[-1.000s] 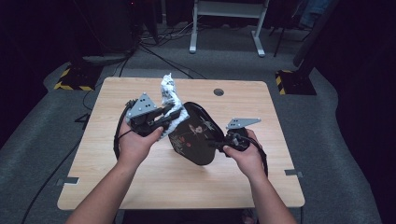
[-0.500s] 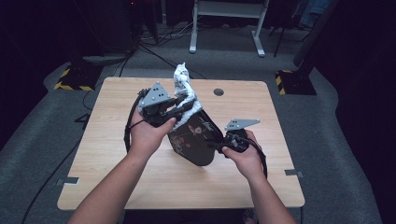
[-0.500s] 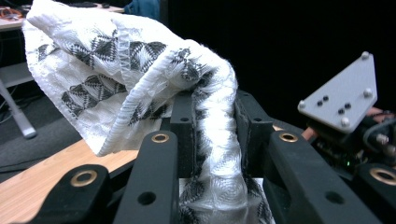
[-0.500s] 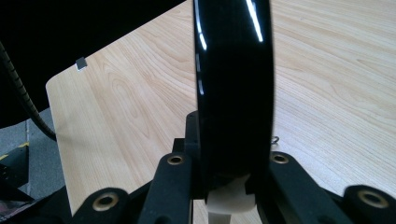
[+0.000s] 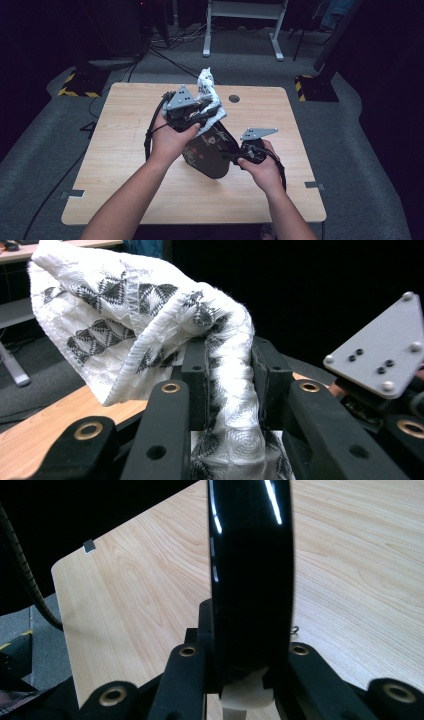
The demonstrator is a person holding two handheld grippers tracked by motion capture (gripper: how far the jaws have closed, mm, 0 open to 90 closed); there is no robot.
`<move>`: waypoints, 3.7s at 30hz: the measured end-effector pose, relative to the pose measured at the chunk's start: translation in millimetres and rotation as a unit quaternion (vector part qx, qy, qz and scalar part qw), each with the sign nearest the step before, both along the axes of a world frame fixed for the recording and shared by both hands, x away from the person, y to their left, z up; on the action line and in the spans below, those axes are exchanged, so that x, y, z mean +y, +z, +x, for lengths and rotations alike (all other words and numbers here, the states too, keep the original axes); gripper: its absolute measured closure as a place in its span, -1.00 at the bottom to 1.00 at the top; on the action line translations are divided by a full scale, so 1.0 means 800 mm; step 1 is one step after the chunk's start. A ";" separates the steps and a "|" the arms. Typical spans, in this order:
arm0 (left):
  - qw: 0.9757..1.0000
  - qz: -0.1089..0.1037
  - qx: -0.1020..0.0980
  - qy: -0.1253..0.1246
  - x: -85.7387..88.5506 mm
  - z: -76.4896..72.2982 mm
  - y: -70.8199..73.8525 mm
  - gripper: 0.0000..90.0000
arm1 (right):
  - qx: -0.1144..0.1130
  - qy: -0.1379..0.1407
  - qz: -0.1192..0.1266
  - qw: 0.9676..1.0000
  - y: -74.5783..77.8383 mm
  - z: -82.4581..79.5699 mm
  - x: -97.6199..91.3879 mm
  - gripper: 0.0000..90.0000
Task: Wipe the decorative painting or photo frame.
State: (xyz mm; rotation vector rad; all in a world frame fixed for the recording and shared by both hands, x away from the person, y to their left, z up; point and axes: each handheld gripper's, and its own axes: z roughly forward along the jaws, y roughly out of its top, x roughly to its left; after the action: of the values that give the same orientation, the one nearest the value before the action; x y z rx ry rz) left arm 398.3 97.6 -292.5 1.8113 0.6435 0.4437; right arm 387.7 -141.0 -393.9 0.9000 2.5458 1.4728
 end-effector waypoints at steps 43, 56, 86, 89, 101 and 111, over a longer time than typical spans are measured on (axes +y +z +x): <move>0.997 0.013 -0.013 0.073 0.028 0.026 -0.019 0.63 | -0.003 0.001 -0.005 1.000 -0.001 -0.001 -0.001 0.79; 0.996 0.009 0.005 0.093 0.043 0.028 -0.032 0.65 | -0.003 0.001 -0.005 1.000 -0.001 -0.001 -0.001 0.79; 0.991 -0.024 0.053 0.116 0.077 0.024 -0.093 0.67 | -0.001 0.002 -0.003 1.000 -0.002 -0.001 -0.002 0.79; 0.991 -0.017 0.053 0.119 0.080 0.024 -0.098 0.67 | -0.002 0.002 -0.003 1.000 -0.002 -0.001 -0.001 0.79; 0.988 -0.015 0.059 0.140 0.095 0.022 -0.121 0.67 | -0.002 0.003 -0.003 1.000 -0.002 -0.002 -0.001 0.79; 0.985 -0.023 0.070 0.154 0.104 0.021 -0.137 0.67 | 0.000 0.003 -0.002 1.000 -0.002 -0.002 -0.001 0.79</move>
State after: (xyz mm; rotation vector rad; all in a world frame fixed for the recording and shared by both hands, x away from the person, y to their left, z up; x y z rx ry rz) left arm 415.2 180.9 -402.4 1.7152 1.0316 0.5055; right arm 385.7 -141.6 -395.6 0.8920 2.5535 1.4692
